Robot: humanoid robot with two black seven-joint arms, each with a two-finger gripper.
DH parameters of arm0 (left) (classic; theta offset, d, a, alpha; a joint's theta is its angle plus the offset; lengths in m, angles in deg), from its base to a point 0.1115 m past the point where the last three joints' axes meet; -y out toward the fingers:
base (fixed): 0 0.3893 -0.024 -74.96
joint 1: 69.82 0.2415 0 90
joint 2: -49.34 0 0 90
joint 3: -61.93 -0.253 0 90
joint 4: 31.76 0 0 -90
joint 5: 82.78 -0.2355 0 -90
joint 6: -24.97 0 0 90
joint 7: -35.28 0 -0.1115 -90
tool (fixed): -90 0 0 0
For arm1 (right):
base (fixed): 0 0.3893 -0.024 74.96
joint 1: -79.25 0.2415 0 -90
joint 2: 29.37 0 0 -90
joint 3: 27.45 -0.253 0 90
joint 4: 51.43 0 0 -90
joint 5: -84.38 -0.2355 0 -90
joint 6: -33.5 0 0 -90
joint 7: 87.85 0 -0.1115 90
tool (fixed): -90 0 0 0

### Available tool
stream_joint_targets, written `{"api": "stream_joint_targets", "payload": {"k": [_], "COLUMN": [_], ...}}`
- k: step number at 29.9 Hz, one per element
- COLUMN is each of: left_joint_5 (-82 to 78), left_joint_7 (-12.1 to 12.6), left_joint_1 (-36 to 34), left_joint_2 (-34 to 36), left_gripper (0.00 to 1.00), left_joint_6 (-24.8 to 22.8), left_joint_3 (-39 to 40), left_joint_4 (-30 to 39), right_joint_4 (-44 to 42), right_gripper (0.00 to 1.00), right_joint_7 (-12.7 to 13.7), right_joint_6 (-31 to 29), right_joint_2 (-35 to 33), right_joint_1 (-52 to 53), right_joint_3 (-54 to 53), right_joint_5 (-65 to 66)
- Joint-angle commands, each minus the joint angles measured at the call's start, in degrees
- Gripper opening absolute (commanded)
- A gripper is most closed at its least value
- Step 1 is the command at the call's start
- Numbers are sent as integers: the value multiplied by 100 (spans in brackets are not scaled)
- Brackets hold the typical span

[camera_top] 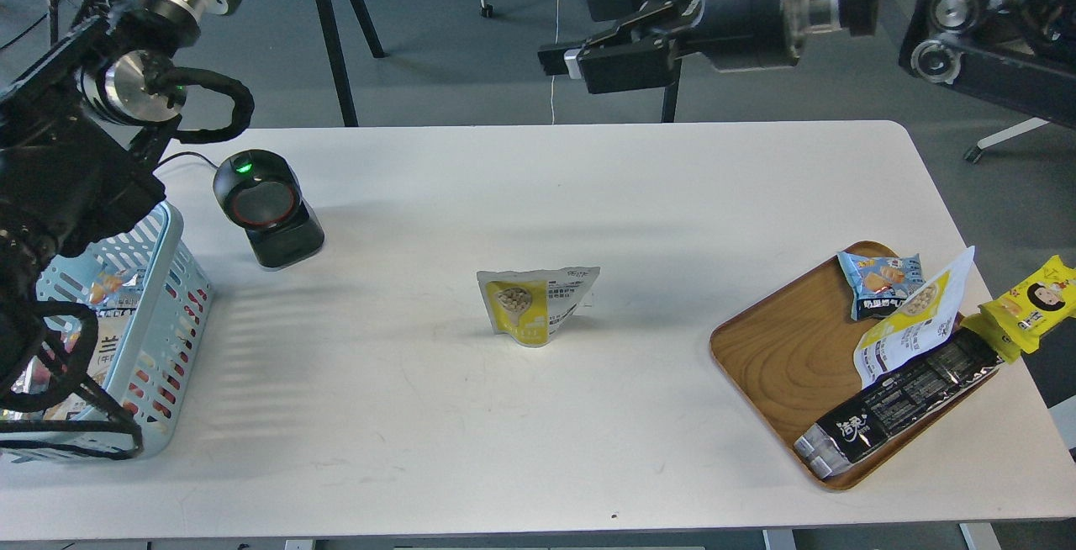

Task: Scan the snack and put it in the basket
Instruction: 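Withdraw the right arm away from the table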

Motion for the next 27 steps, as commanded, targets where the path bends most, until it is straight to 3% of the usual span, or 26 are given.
{"api": "stream_joint_targets", "payload": {"k": [1,7,15,19,23,27], "left_joint_5": [-463,-1929,-4451,-6016,-7527,-8917], "left_joint_7": [2,-33,11,11,37,46], "left_joint_1": [-288,-719,-1079,-1071,-974,-1018], "left_joint_2": [250,566,1270,1227,1209,964], "left_gripper": [100,100,99,99,98,95], "left_joint_6": [0,0,0,0,0,0], "left_joint_3": [-285,-321,-312,-321,-382,-882], "left_joint_4": [17,640,3205,4304,5613,6213], "right_joint_4": [-28,-405,-1662,-1838,-1908,-2417], "right_gripper": [99,98,99,99,99,99], "right_joint_7": [-1,-1,-1,-1,-1,-1], "right_joint_6": [-7,-7,-130,-586,-860,-851], "right_joint_2": [-579,-861,-616,-510,-431,-10], "right_joint_1": [-732,-1437,-1964,-2394,-3009,-3388], "right_joint_3": [-595,-834,-825,-983,-1623,-2624], "right_joint_5": [-954,-3230,-6359,-7477,-8434,-8964]}}
